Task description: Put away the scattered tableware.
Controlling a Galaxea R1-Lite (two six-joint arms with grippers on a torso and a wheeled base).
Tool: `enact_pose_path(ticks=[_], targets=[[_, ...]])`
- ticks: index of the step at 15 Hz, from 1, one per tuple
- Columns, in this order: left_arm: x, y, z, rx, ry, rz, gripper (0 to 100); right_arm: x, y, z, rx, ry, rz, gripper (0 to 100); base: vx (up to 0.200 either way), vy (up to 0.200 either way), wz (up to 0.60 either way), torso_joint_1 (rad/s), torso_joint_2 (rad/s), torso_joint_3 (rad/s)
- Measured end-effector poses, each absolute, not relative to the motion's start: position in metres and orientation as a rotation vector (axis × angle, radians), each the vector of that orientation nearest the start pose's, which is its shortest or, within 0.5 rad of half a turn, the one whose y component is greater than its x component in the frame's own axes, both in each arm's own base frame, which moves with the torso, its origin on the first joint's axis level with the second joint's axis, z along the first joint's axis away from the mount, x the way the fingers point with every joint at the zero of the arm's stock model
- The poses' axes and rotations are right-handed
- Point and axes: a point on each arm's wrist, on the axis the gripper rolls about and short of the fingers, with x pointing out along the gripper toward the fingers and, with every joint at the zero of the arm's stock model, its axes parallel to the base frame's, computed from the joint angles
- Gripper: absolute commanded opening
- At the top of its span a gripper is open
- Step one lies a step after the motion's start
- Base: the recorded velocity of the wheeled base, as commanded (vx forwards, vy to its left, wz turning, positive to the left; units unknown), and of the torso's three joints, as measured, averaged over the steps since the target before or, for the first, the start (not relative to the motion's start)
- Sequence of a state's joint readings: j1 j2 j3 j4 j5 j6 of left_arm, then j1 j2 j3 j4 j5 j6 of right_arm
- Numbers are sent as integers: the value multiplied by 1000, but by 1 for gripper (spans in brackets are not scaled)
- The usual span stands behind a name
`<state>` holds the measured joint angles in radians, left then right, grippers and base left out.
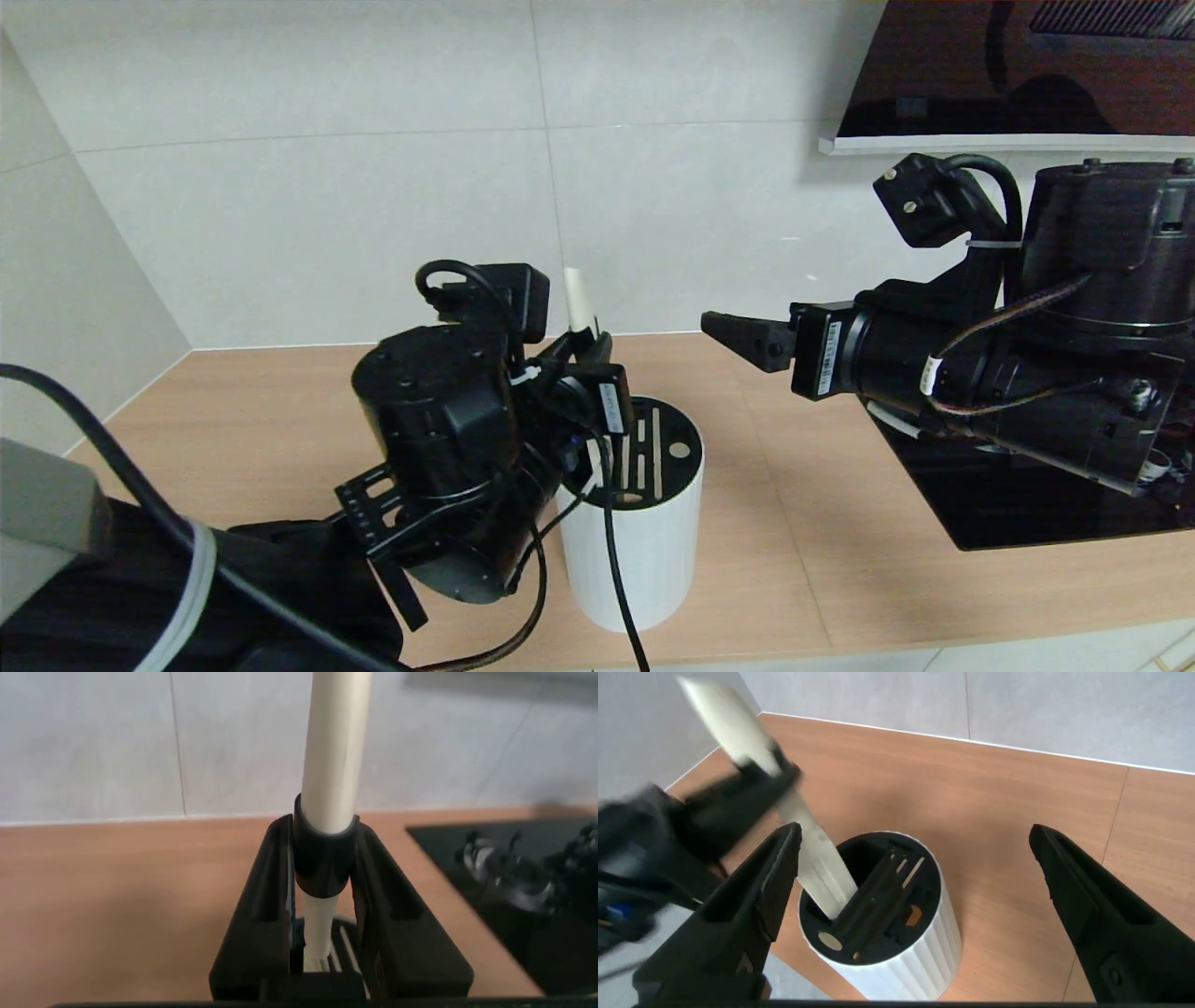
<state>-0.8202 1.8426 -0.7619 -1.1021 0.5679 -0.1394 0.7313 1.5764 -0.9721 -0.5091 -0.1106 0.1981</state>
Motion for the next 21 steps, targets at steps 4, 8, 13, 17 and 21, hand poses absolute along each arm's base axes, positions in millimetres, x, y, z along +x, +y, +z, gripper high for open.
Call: enact_pose_path(ticks=[4,8,13,17,21], targets=[[229,-240,148,-100,64,-273,0,218,192,253,150,150,607,100,0,0,0,0,0,0],[230,-242,140,-81,87,-273,0,218,193,251,147,155,604,100,0,0,0,0,0,0],[230,-242,135,-70,99,-271,0,219,193,250,145,158,600,100,0,0,0,0,0,0],[230,-242,134,-68,101,-270,100,219,193,250,145,159,600,100,0,0,0,0,0,0],[230,-242,135,-68,101,-271,100,220,193,249,145,160,600,100,0,0,0,0,0,0]])
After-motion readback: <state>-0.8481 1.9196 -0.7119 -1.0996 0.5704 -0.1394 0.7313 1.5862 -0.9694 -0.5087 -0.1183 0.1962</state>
